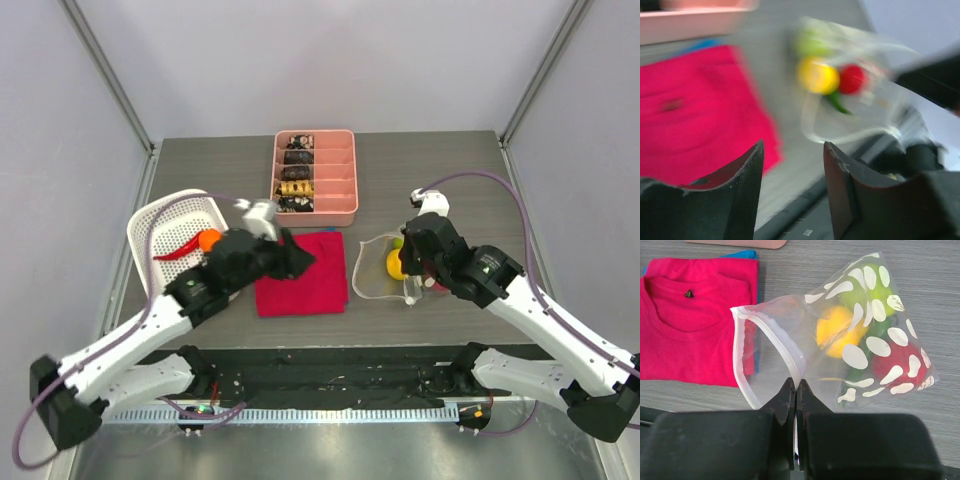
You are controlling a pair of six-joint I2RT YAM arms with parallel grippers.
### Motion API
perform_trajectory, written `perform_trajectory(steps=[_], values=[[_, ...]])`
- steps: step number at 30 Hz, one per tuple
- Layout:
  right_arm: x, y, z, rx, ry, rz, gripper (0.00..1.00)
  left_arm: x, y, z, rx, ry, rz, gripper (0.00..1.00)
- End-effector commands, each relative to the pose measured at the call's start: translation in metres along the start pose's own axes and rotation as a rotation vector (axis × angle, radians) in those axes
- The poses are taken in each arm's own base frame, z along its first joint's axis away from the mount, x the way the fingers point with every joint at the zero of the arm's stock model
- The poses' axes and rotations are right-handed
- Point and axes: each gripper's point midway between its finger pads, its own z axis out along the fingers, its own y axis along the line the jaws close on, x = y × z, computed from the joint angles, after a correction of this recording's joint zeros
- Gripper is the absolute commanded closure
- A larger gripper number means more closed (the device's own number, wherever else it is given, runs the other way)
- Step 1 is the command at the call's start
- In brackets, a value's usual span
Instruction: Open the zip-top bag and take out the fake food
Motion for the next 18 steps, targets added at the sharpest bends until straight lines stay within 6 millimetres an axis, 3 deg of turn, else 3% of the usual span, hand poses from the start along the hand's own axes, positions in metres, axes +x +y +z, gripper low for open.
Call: perform_trajectory(steps=[1, 4, 6, 7, 8, 10, 11, 13, 14, 18], values=[[-0.023, 0.01, -0.011, -0.051, -0.061, 0.036, 0.99, -0.01, -0.126, 0.023, 0.358, -0.085, 0.18, 0.61], [-0.028, 0.011, -0.012, -0.049, -0.071, 0.053, 0.99, 0.0, -0.167, 0.032, 0.465, -0.095, 0.202, 0.71], [-0.03, 0.013, -0.015, -0.056, -0.077, 0.065, 0.99, 0.029, -0.173, 0.055, 0.461, -0.027, 0.222, 0.75], [-0.033, 0.014, -0.016, -0.065, -0.081, 0.069, 0.99, 0.029, -0.183, 0.061, 0.479, -0.038, 0.219, 0.76], [-0.034, 0.016, -0.018, -0.074, -0.082, 0.071, 0.99, 0.048, -0.177, 0.081, 0.45, 0.007, 0.222, 0.76], [-0.036, 0.019, -0.02, -0.086, -0.081, 0.077, 0.99, 0.051, -0.187, 0.094, 0.47, -0.006, 0.213, 0.75], [-0.035, 0.02, -0.02, -0.091, -0.078, 0.077, 0.99, 0.066, -0.182, 0.11, 0.451, 0.024, 0.221, 0.75], [-0.034, 0.023, -0.02, -0.105, -0.07, 0.083, 0.99, 0.07, -0.191, 0.122, 0.465, 0.015, 0.234, 0.74], [-0.033, 0.024, -0.021, -0.113, -0.065, 0.086, 0.99, 0.079, -0.187, 0.134, 0.446, 0.023, 0.236, 0.73], [-0.034, 0.026, -0.022, -0.124, -0.067, 0.097, 0.99, 0.082, -0.173, 0.166, 0.344, -0.026, 0.247, 0.61]])
